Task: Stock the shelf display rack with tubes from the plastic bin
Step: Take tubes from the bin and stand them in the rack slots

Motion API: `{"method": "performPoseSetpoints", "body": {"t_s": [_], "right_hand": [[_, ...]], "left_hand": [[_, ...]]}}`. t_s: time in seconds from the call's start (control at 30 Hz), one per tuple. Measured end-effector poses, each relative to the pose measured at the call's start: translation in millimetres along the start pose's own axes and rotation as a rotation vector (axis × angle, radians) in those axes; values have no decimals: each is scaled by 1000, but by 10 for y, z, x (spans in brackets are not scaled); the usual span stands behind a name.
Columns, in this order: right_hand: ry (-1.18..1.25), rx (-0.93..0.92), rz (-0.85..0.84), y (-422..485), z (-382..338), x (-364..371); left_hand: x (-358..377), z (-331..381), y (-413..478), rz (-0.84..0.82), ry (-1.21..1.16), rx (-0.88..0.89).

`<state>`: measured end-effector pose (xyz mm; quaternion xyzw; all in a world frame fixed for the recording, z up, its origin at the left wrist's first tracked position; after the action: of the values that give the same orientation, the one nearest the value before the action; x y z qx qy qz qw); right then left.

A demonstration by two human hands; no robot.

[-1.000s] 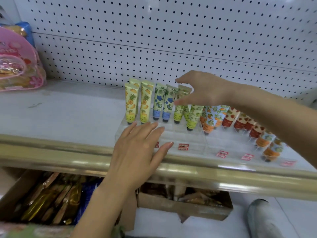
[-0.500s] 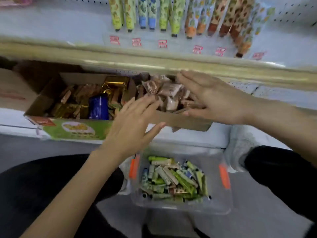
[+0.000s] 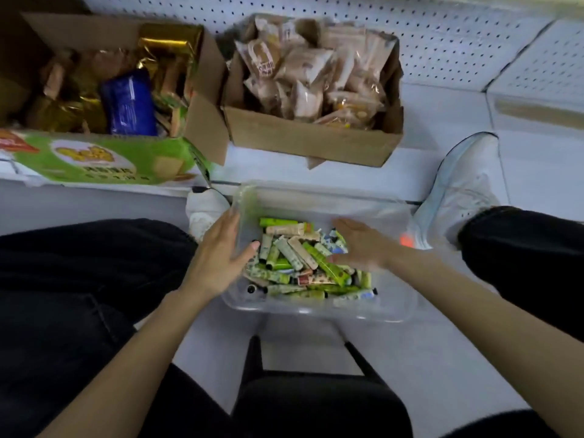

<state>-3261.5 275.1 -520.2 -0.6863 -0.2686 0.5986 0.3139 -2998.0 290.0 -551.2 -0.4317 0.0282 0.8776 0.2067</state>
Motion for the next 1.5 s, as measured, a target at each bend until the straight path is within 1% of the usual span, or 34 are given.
{"method": "performPoseSetpoints", "body": {"t_s": [0.1,0.2,0.3,0.4,0.47,0.53,0.6,0.67,0.73,0.8,0.87,0.93,1.03,1.1,1.13,1.2,1.27,1.33,1.5], "right_hand": [[140,66,-151,237,80,339],[275,95,-258,441,108,627],[423,137,-326,713,128,898],[515,165,-292,984,160,1127],[610,178,-232,1148,186,1254],[656,222,-184,1303,201,1368],[674,281,-135,1472,237,1484],[692,321,-122,1604,260,1585],[657,327,-108,1686,259,1645],[607,340,-94,1770,255,1705],[572,370,-118,1876,227,1733],[603,400,-169,1936,166,1710],[831,408,-130,1964,17,1663],[936,386,-164,1937,-72,1670],[950,375,-196,1928,-111,1696],[967,364,-207,1938,-167,1737],[1005,406,-196,1986,-188,1737],[1039,443,-219,2037,-189,1718],[937,482,-221,2069,-205,1710]], "left_hand": [[142,-183,-7,50,-114,-153],[312,-304,-11,112,-288,-335],[485,-396,15,161,-433,-385],[633,-526,26,184,-477,-414],[688,-599,17,202,-498,-432],[714,-630,33,232,-563,-475],[742,-660,77,259,-638,-528],[736,-649,142,285,-742,-586],[727,-654,186,334,-901,-665],[706,-642,211,340,-979,-690],[699,-634,203,331,-1010,-707],[702,-609,169,316,-1059,-708],[730,-636,78,318,-1089,-713],[730,-664,37,306,-1081,-728],[726,-668,24,296,-1077,-735],[716,-675,14,297,-1072,-747],[722,-662,14,303,-1069,-745],[727,-650,15,306,-1070,-747],[742,-622,36,357,-1072,-774]]}}
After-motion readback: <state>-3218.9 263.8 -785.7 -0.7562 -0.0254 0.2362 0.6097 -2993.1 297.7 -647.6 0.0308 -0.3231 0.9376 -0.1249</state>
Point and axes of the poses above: each hand's wrist, its own y-axis towards the middle knuckle, its own x-axis out of the palm, z = x × y, the point moved 1 cm from there along y, towards the middle knuckle, and after that the axes turned 14 degrees about x, right-handed, at the moved point
